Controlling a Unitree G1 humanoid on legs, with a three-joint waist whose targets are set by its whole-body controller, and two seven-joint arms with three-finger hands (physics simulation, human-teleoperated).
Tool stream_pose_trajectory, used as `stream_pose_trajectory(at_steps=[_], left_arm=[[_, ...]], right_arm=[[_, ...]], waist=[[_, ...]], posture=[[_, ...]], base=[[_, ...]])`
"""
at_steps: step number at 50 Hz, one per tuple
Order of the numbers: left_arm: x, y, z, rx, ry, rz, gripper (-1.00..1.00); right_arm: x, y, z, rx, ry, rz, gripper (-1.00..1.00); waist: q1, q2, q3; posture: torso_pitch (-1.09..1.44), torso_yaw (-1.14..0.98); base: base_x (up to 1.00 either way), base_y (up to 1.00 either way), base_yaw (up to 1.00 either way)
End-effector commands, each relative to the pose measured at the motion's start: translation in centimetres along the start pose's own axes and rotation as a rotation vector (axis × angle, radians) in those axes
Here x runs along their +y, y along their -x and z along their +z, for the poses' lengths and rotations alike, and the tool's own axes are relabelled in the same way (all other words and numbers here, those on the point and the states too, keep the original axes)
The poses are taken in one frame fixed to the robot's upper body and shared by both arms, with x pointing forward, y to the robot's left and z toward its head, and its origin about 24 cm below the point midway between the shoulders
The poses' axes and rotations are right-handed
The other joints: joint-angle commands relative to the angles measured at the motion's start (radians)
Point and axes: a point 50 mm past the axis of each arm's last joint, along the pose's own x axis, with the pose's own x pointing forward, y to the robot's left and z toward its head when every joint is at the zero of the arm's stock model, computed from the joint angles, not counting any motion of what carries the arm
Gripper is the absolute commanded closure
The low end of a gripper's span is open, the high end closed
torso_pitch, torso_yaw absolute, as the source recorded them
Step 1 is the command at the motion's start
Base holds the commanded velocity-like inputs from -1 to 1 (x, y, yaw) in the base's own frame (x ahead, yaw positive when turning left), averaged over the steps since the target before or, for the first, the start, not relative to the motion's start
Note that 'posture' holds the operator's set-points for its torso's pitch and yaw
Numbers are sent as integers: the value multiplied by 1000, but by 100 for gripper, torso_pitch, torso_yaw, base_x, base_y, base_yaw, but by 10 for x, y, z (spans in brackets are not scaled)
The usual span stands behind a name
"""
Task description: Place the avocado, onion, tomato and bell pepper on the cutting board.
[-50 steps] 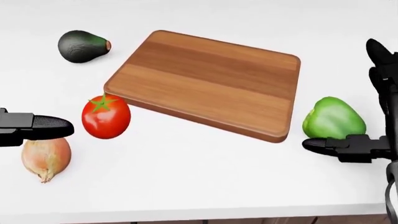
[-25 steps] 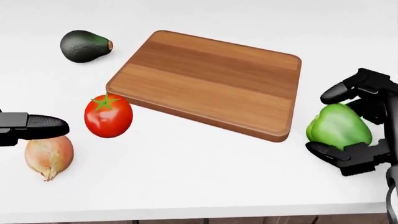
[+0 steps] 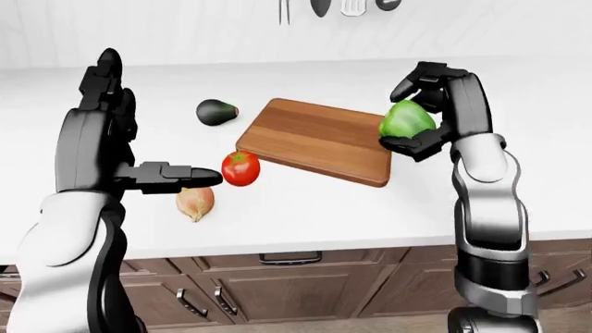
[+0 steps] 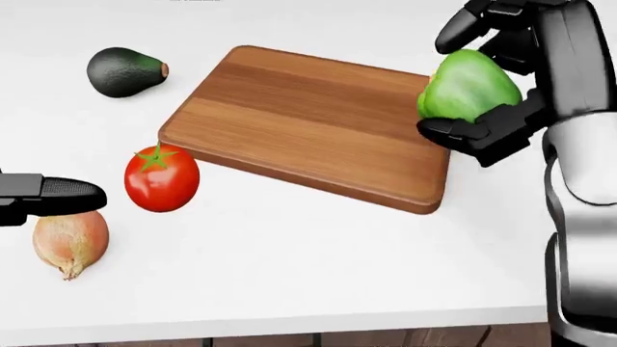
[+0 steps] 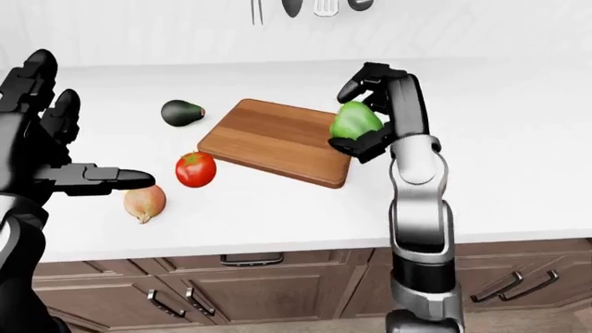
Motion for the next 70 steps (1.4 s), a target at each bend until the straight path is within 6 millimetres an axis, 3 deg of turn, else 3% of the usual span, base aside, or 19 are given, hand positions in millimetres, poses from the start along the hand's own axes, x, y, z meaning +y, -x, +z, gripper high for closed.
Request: stream_pose_trajectory(at_steps=[1,12,22,36,61,70], left_arm=[[4,2,14,-77,-10,25,-100],[6,5,15,-78,-9,26,-100],[6,4,15,-79,-11,23,-100],[9,7,16,-81,-17,31,-100],[9,9,13,-76,-17,28,-100],[8,6,13,-76,-22,26,-100]], right_arm=[[-6,-8,25,-112,5,-43,100],[17,-51,33,-108,-79,-35,100],[27,-68,32,-91,-39,-43,100],[37,-71,14,-50,-13,-34,99],[44,-63,0,-29,13,2,33],[45,-61,-3,-26,18,10,23]], waist=[[1,0,-25],[1,6,-27],[4,9,-24],[4,10,-24],[3,8,-25],[4,8,-26]], posture=[[0,0],[0,0],[0,0],[0,0],[0,0],[0,0]], base=[[0,0,0],[0,0,0],[0,0,0],[0,0,0],[0,0,0],[0,0,0]])
